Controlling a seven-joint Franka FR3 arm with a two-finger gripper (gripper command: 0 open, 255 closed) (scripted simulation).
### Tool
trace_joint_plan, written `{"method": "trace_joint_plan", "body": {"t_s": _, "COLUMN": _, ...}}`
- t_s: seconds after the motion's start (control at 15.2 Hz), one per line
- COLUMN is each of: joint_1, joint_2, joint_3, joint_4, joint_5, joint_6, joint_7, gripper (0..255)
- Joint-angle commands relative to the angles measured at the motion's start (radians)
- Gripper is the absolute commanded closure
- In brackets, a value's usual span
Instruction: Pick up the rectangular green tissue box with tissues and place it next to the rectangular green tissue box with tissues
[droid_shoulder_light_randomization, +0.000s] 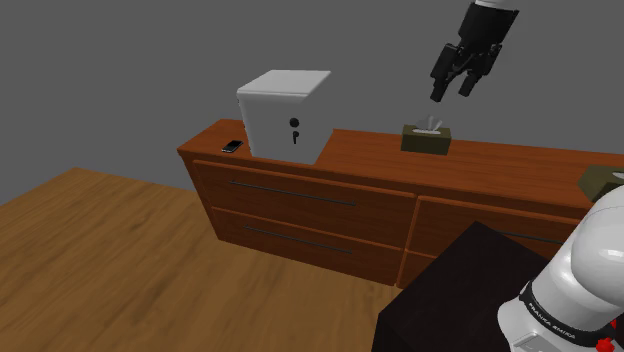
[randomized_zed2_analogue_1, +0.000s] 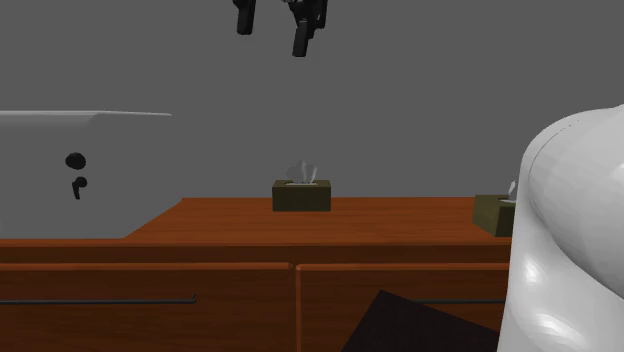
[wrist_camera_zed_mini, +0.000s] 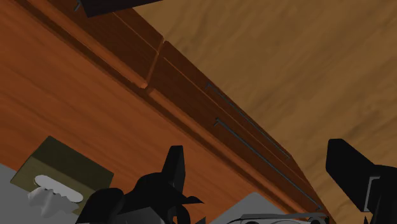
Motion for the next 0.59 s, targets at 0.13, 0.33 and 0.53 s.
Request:
{"method": "trace_joint_plan", "body": {"t_s": 0.13, "joint_1": -0.006, "joint_2": 0.039, "joint_3": -0.019, "joint_4": -0.011, "joint_5": -0.04, "joint_6": 0.028, "joint_7": -0.046, "gripper": 0}}
{"method": "trace_joint_plan", "body": {"t_s": 0.33, "joint_1": -0.016, "joint_2": 0.104, "joint_3": -0.048, "joint_4": -0.02, "joint_5": -0.1, "joint_6": 0.073, "joint_7": -0.113, "gripper": 0}}
{"method": "trace_joint_plan", "body": {"t_s": 0.53, "joint_1": -0.027, "joint_2": 0.176, "joint_3": -0.076, "joint_4": -0.021, "joint_5": -0.159, "joint_6": 0.121, "joint_7": -0.175, "gripper": 0}}
